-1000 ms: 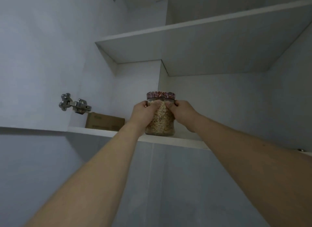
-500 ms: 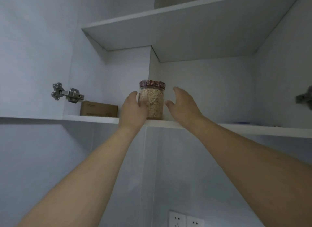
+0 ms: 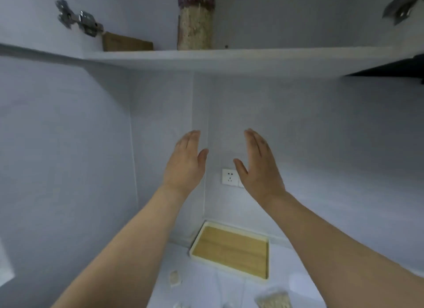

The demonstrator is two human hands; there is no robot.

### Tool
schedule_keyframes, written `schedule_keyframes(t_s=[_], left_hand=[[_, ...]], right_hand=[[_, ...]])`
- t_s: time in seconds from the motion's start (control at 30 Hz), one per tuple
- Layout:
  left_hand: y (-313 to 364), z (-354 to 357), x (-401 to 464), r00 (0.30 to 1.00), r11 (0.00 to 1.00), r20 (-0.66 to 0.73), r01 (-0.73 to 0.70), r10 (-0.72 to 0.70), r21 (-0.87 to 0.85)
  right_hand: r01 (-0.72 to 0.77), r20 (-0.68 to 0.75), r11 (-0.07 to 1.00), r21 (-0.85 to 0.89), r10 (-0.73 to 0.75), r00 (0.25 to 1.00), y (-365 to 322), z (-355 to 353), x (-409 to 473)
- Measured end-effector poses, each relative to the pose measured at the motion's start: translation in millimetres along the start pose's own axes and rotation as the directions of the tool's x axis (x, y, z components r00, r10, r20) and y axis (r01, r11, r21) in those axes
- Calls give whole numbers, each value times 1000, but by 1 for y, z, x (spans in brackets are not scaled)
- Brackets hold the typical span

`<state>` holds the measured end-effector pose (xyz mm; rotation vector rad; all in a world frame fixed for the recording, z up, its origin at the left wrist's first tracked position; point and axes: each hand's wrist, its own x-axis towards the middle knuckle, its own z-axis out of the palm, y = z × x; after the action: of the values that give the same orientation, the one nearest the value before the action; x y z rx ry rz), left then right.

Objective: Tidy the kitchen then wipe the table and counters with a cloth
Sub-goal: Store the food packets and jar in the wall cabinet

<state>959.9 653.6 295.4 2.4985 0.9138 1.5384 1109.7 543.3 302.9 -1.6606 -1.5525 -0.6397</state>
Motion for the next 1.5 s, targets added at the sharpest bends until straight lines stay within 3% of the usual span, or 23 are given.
schedule_keyframes(t_s=[0.23,0.43,0.53,0.67,0.77,1.07,1.27,1.5], left_hand=[[-3,65,-128,935,981,299,195,-192,21],[-14,118,-224,781,928,518,367,-349,72],[-23,150,-271,619,871,647,467,-445,152],[-28,183,-326,403,843,794,480,-456,241],[-31,199,-349,301,853,847,437,-438,285],[-40,228,-370,294,932,887,169,-357,319],[-39,235,-381,331,929,868,134,-369,344],[-51,238,-391,345,934,868,126,-357,334]], right_hand=[[-300,291,953,-39,298,909,43,45,-148],[-522,473,844,-121,511,718,71,83,-256],[-613,549,769,-178,595,587,81,106,-295],[-679,582,671,-297,691,429,102,130,-335],[-736,539,561,-378,780,318,120,141,-350],[-745,442,437,-504,872,213,160,169,-365],[-780,429,352,-518,895,119,176,189,-370],[-750,372,372,-547,911,180,186,205,-372]])
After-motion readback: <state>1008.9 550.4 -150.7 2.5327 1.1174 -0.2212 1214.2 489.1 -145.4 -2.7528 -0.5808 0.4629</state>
